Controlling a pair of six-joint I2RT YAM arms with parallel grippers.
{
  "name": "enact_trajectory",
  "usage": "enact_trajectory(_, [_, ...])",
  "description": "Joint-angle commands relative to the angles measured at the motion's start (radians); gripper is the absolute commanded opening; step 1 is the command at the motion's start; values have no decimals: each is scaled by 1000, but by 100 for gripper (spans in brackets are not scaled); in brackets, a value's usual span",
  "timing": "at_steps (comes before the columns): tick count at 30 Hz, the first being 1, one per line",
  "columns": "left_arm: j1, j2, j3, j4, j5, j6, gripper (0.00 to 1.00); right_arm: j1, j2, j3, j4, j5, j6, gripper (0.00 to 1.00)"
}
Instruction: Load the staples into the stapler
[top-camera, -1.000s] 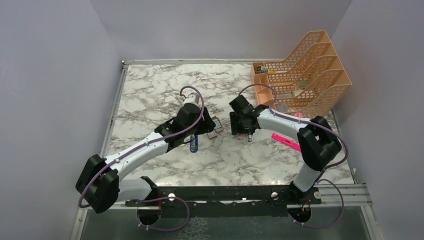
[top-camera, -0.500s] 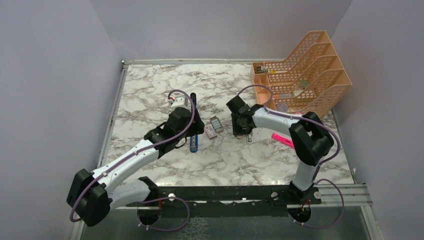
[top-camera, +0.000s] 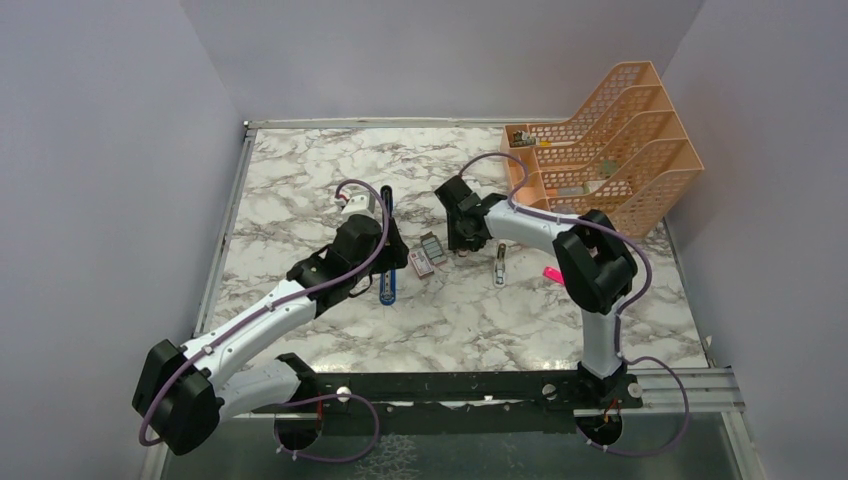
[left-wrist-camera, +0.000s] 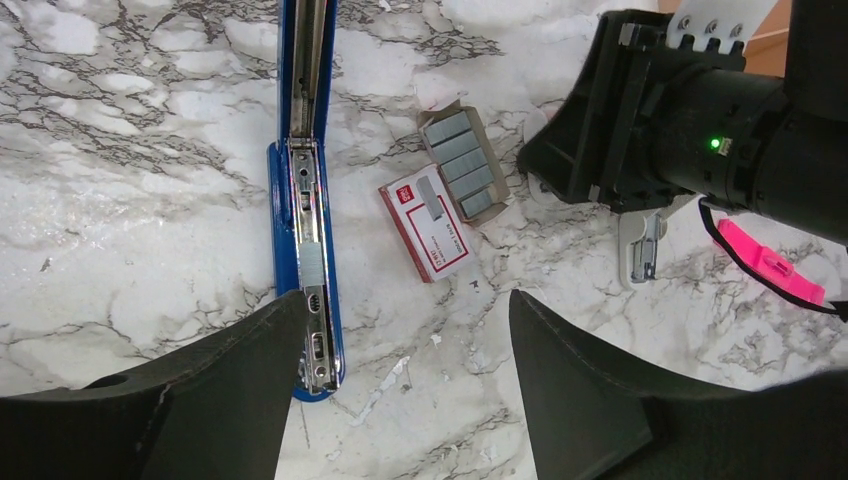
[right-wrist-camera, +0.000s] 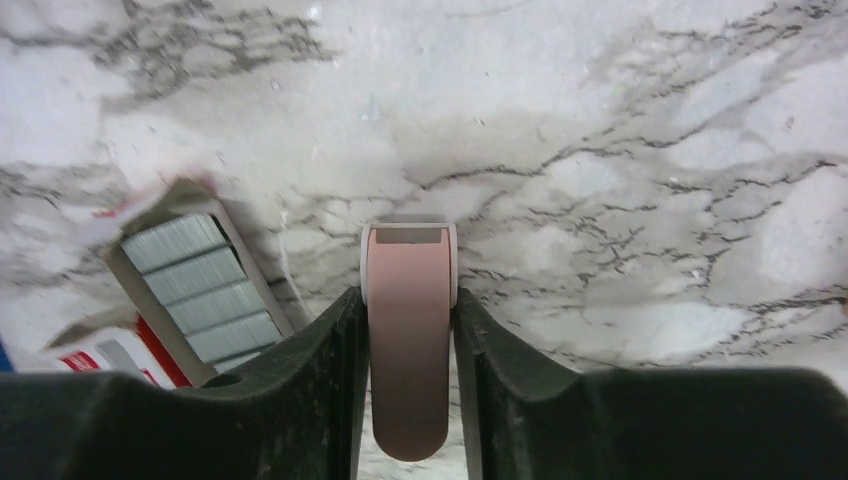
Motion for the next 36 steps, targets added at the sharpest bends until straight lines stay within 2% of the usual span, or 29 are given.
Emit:
enact_trajectory(1, [5, -24, -19, 35, 47, 14, 75, -6, 22, 49, 36, 52, 18, 44])
enact_trajectory(6, [5, -21, -17, 57, 89, 29, 80, -14, -81, 44, 23, 69, -4, 57])
enact_trajectory(10, [5, -22, -17, 65, 91, 34, 98, -36, -188, 27, 10, 108, -26, 61])
enact_trajectory(14, [7, -14, -8, 79, 147, 85, 99, -84, -275, -24, -10, 138, -44, 63])
enact_trajectory(17, [7, 11, 2, 123, 244, 113, 99, -133, -304, -65, -19, 117, -59, 63])
enact_trajectory(20, [6, 73, 18, 184, 371, 81, 92, -161, -279, -71, -34, 63, -86, 63])
enact_trajectory(23, [-5, 190, 58, 231, 464, 15, 73, -169, -242, -64, -41, 4, -107, 61])
enact_trajectory(28, [-93, 394, 159, 251, 430, -61, 58, -171, -205, -71, -44, -44, -121, 53])
enact_trajectory(36, [-147, 632, 273, 338, 441, -169, 45, -171, -206, -104, -69, -28, -151, 47])
